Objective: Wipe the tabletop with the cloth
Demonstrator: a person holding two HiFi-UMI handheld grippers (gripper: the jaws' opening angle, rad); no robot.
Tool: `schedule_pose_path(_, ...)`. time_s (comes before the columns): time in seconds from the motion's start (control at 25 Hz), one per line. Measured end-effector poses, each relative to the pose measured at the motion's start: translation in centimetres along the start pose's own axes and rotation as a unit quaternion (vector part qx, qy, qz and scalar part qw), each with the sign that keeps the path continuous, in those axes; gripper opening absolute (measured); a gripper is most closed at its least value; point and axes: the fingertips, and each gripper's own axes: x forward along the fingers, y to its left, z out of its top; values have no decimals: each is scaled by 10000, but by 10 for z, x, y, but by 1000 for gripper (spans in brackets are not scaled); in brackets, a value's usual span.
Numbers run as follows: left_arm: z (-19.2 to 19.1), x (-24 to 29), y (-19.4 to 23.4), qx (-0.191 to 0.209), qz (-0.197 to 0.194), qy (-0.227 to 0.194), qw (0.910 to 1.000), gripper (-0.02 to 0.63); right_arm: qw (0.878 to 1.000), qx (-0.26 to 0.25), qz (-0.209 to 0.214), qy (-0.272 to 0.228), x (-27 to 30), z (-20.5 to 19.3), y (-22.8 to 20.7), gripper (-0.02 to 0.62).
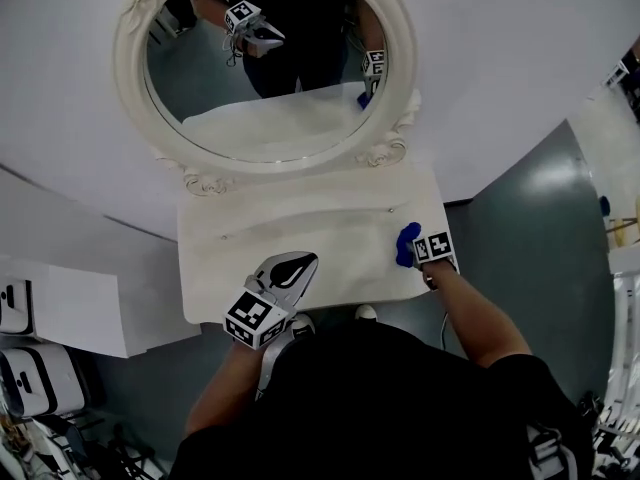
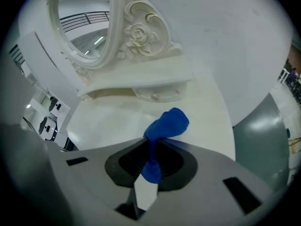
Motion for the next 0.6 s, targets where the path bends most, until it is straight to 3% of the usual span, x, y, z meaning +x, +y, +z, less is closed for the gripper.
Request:
schedule_pose_path(0.28, -10, -65, 39, -165, 678, -119, 9975, 12, 9926, -699, 916, -374, 27, 109, 140, 38)
schedule_pose_path(0.6, -31, -141, 83, -459, 1413, -268, 9885, 12, 9661, -1674, 1912, -448, 57, 194, 326, 37)
